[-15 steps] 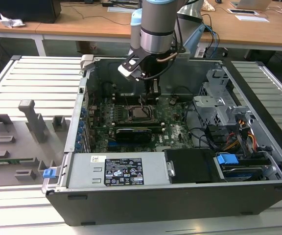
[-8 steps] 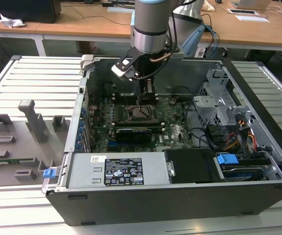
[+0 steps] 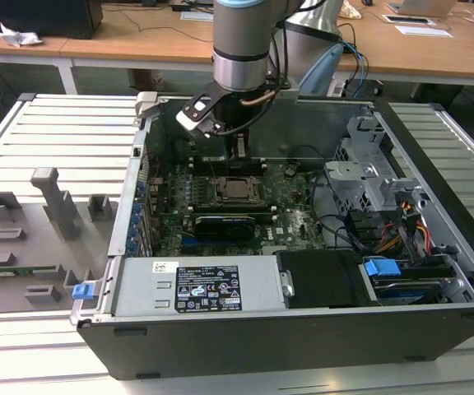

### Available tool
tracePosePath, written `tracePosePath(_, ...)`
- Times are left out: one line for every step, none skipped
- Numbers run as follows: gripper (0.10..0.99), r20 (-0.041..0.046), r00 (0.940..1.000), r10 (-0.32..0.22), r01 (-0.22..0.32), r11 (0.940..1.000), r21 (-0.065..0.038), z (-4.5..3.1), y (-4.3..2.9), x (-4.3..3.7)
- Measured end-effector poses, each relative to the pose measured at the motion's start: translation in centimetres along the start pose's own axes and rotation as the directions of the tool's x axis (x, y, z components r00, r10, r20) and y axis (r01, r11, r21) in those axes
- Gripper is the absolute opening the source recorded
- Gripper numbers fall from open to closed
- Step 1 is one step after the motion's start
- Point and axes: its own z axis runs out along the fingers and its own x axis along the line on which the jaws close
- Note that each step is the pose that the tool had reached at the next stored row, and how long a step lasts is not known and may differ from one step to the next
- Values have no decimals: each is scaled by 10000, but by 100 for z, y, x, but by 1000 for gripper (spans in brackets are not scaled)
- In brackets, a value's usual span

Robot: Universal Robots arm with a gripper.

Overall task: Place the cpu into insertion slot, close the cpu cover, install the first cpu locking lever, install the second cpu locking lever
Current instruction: 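Close the cpu cover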

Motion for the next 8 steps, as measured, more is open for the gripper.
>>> tracePosePath(106, -1, 10000, 0, 0, 10000, -1, 1, 0, 0)
tracePosePath(106, -4, 10000, 1, -1, 10000, -5, 18, -2, 1)
tracePosePath(106, -2, 10000, 2, -2, 10000, -4, 46, -7, 1)
tracePosePath(106, -1, 10000, 0, 0, 10000, -4, 82, -18, 2)
tracePosePath(106, -1, 10000, 1, -1, 10000, -5, 106, -32, 3)
tracePosePath(106, -1, 10000, 1, -1, 10000, -7, 124, -45, 4)
tracePosePath(106, -2, 10000, 1, -1, 10000, -8, 147, -61, 6)
tracePosePath(106, -1, 10000, 1, -1, 10000, -7, 162, -71, 6)
